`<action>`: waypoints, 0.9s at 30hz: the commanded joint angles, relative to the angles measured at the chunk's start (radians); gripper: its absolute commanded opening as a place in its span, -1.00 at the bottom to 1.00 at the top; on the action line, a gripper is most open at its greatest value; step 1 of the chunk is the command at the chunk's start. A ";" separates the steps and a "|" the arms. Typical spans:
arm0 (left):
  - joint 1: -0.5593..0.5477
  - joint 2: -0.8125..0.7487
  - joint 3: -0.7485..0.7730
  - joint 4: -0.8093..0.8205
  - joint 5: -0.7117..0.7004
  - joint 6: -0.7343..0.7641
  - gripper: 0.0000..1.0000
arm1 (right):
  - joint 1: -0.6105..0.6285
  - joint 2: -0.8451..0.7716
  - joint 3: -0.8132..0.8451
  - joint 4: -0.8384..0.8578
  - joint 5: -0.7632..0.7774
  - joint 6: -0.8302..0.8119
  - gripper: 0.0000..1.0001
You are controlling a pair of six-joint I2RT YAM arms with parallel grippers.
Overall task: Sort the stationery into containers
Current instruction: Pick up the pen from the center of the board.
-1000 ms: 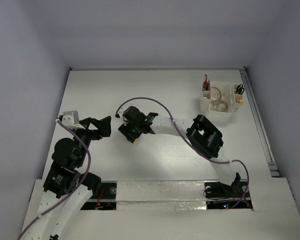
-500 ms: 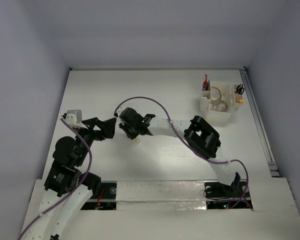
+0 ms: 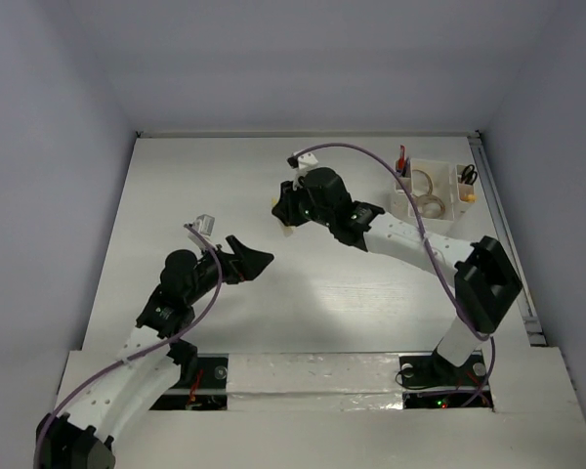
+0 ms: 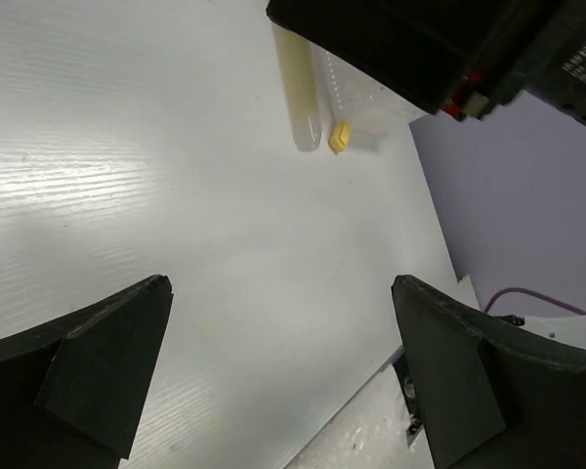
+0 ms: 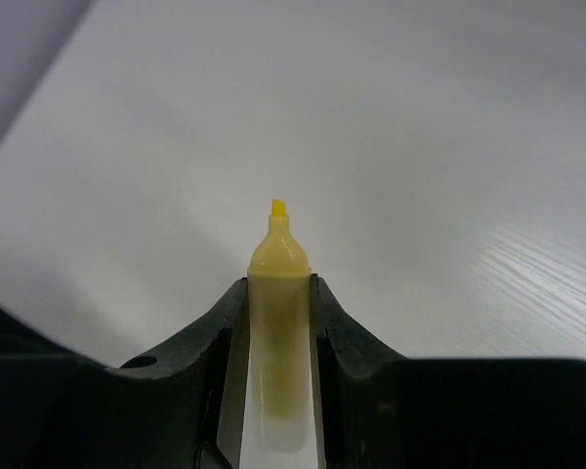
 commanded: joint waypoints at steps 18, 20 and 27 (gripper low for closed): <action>-0.074 0.337 0.069 0.453 0.028 -0.044 0.12 | 0.030 -0.146 -0.223 0.392 -0.119 0.247 -1.00; -0.086 0.356 0.080 0.454 0.014 -0.033 0.11 | 0.030 -0.144 -0.226 0.403 -0.137 0.258 -1.00; -0.118 0.379 0.097 0.491 -0.049 -0.004 -0.03 | 0.039 -0.144 -0.260 0.435 -0.165 0.291 -1.00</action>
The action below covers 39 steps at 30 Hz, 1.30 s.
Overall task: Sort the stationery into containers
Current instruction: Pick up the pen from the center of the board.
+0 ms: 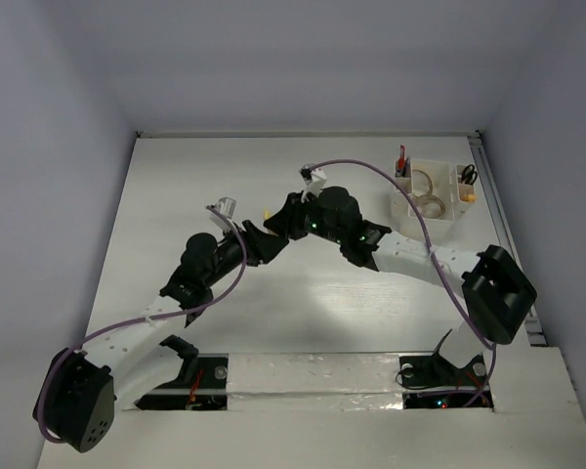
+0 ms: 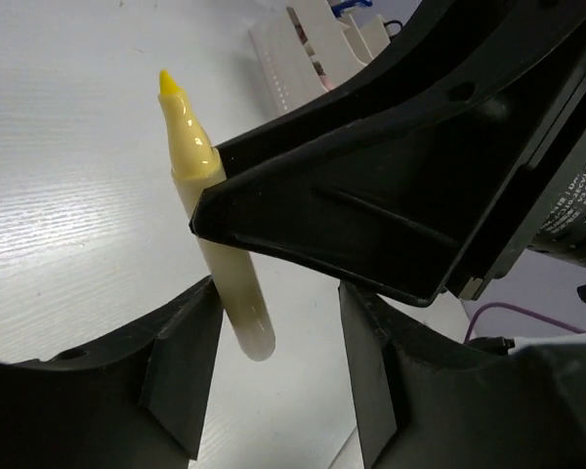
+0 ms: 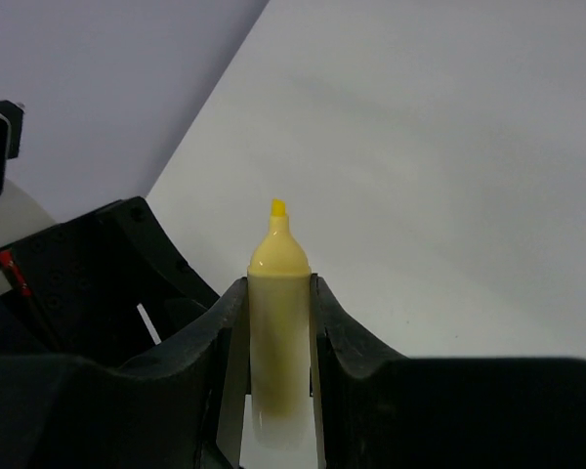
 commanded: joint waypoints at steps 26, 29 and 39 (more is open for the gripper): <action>-0.051 -0.120 -0.031 -0.006 -0.067 0.165 -1.00 | -0.127 -0.367 -0.198 -0.182 0.210 -0.058 0.18; -0.062 -0.111 -0.048 0.037 -0.001 0.166 -1.00 | -0.184 -0.415 -0.227 -0.370 0.383 -0.081 0.31; -0.121 -0.085 -0.066 0.115 0.028 0.189 -1.00 | -0.385 -0.289 -0.253 -0.676 0.585 -0.068 0.50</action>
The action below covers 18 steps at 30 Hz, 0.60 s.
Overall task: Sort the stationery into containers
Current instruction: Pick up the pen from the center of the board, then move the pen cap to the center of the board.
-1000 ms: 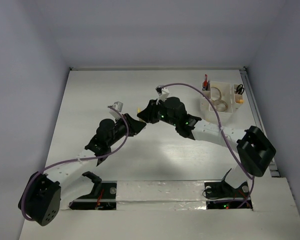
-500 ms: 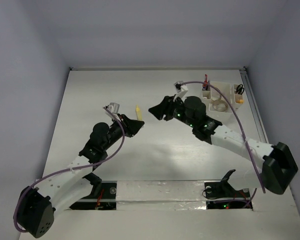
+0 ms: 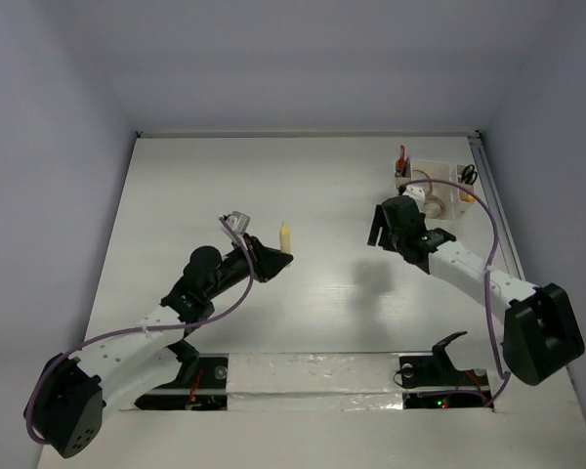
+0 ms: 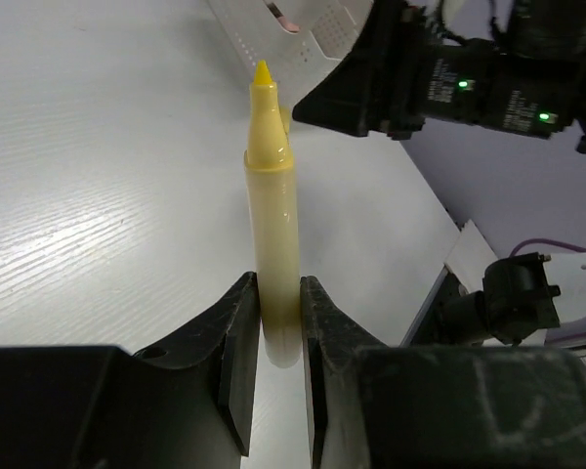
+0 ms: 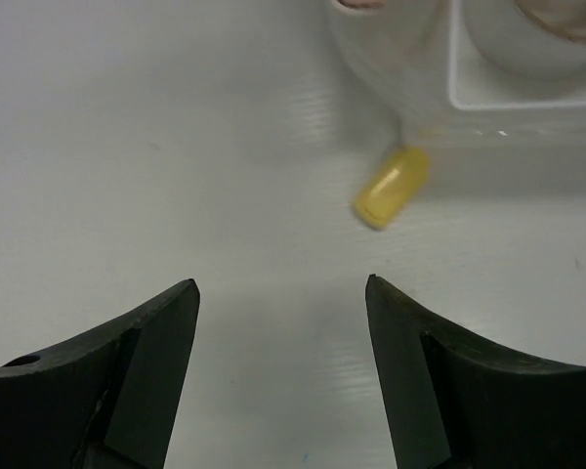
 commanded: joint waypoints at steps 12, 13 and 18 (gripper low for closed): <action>-0.050 -0.058 -0.059 0.130 0.010 0.077 -1.00 | -0.172 0.293 0.113 -0.051 0.035 0.068 0.38; -0.050 -0.058 -0.062 0.130 0.013 0.077 -1.00 | -0.172 0.299 0.111 -0.028 0.039 0.076 0.36; -0.050 -0.052 -0.065 0.150 0.028 0.071 -1.00 | -0.172 0.330 0.104 0.025 0.066 0.119 0.19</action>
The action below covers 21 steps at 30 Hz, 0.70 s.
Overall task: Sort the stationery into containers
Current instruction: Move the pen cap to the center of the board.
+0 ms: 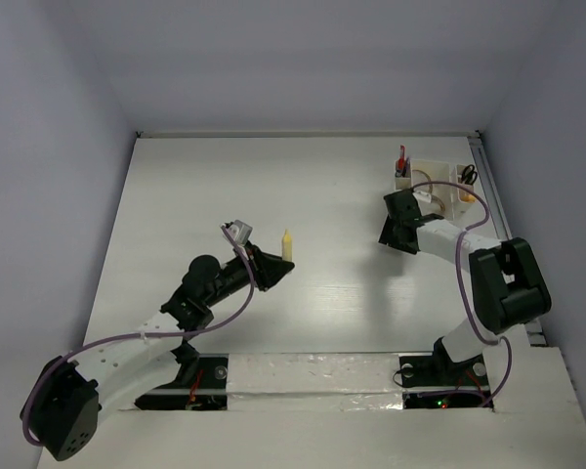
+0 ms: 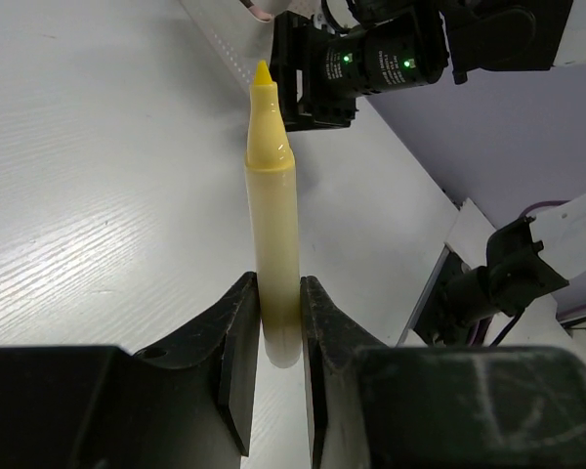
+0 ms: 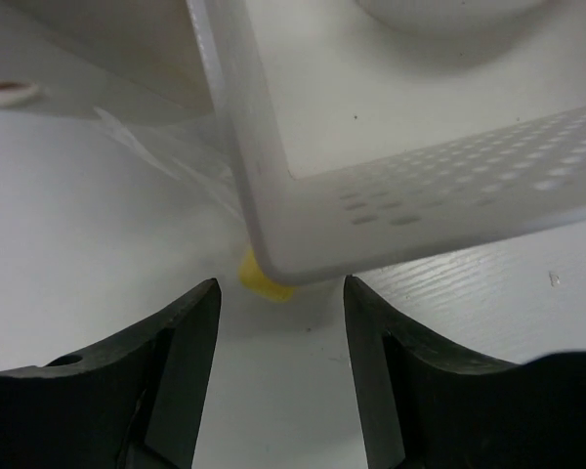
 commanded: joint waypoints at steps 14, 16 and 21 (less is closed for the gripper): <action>-0.013 0.014 -0.001 0.088 0.016 0.032 -1.00 | 0.063 0.030 -0.050 0.190 -0.090 -0.025 -0.44; -0.013 0.016 0.002 0.083 0.009 0.038 -1.00 | 0.134 0.030 -0.046 0.176 -0.096 -0.040 -0.46; -0.013 -0.037 -0.001 0.034 -0.057 0.058 -1.00 | 0.336 0.059 0.017 0.168 -0.223 -0.201 -0.47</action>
